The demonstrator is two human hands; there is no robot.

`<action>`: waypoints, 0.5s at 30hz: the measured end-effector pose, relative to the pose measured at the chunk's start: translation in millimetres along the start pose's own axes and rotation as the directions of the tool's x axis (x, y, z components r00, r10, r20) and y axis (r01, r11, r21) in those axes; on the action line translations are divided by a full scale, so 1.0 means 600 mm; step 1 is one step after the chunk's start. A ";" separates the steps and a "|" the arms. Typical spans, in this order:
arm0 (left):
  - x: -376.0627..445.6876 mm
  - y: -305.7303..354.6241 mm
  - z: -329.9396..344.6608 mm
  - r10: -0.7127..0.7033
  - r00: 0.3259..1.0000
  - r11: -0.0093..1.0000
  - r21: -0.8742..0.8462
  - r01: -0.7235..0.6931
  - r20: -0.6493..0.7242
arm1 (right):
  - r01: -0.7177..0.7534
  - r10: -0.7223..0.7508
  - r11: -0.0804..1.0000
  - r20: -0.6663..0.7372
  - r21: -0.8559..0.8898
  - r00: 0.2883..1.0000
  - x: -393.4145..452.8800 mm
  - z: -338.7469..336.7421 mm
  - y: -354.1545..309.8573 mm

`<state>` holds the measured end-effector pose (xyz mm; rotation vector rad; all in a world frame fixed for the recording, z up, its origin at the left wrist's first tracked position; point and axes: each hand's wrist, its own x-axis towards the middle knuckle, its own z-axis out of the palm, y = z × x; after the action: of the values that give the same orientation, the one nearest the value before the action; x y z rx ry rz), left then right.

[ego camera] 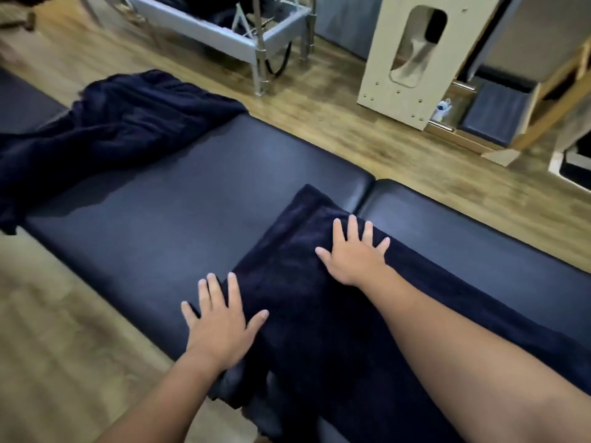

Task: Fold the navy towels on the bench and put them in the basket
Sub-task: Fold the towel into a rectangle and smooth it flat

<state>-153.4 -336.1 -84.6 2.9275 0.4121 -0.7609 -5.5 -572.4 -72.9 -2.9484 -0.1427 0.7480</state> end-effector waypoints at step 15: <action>0.061 -0.036 -0.083 0.115 0.989 0.947 -0.291 -0.138 -0.094 | 0.231 -0.222 0.934 0.064 -0.274 0.973 0.123 -0.075 -0.131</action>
<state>-105.4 -299.3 -59.6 2.6740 0.3088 -0.5206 75.6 -489.1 -59.0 -3.1019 -0.6313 0.7996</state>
